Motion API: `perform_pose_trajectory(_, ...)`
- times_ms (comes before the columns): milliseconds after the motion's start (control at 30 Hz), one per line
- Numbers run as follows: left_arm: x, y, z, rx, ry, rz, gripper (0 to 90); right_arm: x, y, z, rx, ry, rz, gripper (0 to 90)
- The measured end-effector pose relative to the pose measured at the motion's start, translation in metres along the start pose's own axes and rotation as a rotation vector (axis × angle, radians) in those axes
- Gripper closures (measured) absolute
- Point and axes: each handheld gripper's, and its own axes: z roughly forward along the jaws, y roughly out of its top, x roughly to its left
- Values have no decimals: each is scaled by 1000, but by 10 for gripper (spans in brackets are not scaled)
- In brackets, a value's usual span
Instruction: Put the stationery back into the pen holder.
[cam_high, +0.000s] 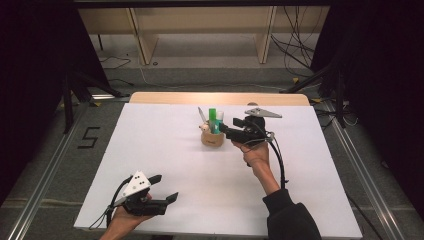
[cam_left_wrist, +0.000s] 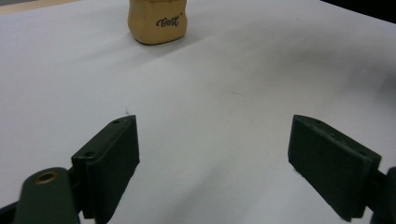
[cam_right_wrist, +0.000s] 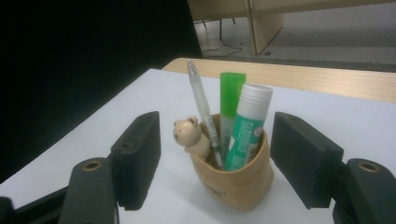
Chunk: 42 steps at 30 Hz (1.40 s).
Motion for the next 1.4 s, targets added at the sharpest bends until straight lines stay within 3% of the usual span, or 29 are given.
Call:
perform_pose_trajectory(300,1,0,0,-2,0,-1,161,9,-12,-18,-1,34,-42,284)
perform_pose_trajectory(733,3,0,0,-4,0,-10,161,17,-28,-39,9,48,-95,204)
perform_pose_trajectory(1000,4,-1,1,-2,4,-19,161,21,-43,-51,2,86,-108,201)
perform_pose_trajectory(1400,4,-1,2,0,3,-9,161,26,-64,-63,23,101,-129,201)
